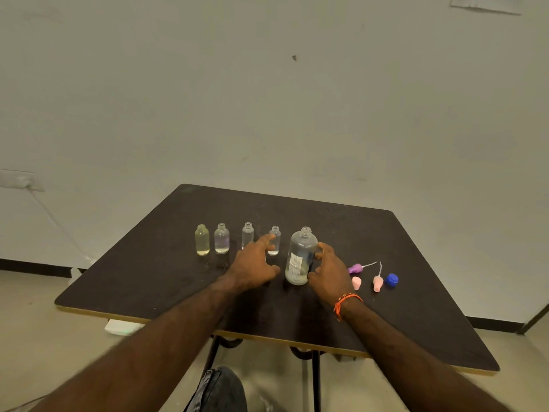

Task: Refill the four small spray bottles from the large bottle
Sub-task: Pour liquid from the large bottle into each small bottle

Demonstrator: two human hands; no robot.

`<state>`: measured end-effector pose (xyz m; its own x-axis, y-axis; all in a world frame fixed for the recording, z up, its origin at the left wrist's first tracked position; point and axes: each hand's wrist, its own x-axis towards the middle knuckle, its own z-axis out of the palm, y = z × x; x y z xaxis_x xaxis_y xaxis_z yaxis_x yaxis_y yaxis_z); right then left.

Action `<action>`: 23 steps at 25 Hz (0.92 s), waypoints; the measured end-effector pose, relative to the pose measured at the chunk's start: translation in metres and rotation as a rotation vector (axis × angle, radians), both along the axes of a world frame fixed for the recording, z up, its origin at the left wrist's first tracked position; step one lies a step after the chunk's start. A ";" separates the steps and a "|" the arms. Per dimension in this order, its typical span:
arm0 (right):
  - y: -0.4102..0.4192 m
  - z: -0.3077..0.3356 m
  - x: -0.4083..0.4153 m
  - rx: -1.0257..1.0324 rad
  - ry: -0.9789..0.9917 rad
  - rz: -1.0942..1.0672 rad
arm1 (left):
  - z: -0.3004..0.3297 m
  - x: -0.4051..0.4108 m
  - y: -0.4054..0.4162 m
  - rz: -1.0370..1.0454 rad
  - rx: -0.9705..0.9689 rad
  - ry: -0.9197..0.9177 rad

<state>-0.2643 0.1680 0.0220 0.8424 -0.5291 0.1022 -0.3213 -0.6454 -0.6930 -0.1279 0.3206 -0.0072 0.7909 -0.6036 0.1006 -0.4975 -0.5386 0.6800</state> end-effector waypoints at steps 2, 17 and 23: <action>0.004 -0.001 0.001 0.049 -0.003 -0.006 | 0.000 -0.006 -0.004 -0.035 -0.025 0.014; 0.001 -0.014 0.005 0.083 -0.007 -0.020 | -0.026 -0.008 -0.037 -0.099 -0.227 0.057; -0.005 -0.015 0.000 -0.019 -0.014 -0.053 | -0.022 -0.011 -0.034 -0.102 -0.179 -0.003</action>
